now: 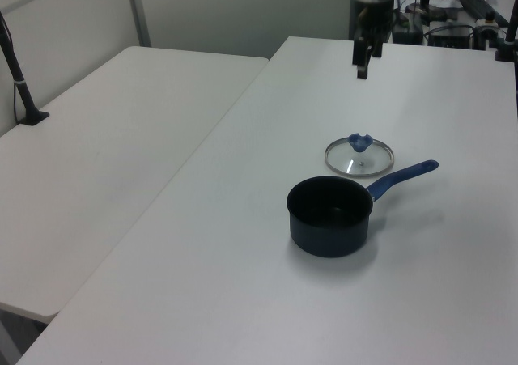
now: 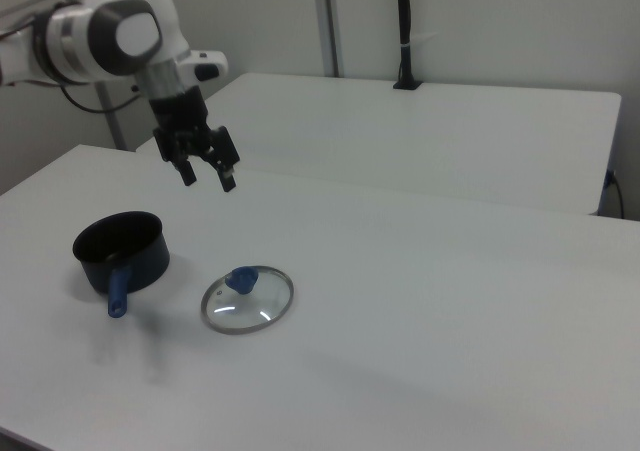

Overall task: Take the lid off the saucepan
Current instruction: 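Open the gripper, release the lid, and raise the arm away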

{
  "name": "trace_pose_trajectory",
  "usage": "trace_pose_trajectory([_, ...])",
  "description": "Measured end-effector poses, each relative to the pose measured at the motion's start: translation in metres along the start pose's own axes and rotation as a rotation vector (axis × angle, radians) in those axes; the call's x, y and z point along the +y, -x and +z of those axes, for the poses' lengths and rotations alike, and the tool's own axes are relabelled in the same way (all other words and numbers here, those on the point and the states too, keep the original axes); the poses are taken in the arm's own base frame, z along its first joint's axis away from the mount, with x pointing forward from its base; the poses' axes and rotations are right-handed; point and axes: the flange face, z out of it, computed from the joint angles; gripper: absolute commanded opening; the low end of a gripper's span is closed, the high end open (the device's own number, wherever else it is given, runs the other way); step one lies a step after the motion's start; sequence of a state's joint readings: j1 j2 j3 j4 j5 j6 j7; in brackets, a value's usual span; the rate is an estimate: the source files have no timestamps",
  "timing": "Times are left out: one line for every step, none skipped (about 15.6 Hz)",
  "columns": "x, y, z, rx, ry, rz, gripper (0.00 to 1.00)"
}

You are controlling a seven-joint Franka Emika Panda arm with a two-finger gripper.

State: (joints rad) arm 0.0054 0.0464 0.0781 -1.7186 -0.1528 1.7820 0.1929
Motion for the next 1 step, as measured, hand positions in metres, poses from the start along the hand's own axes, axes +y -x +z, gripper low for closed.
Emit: trace_pose_trajectory([0.0009, 0.0040, -0.0062, 0.000, -0.002, 0.005, 1.00])
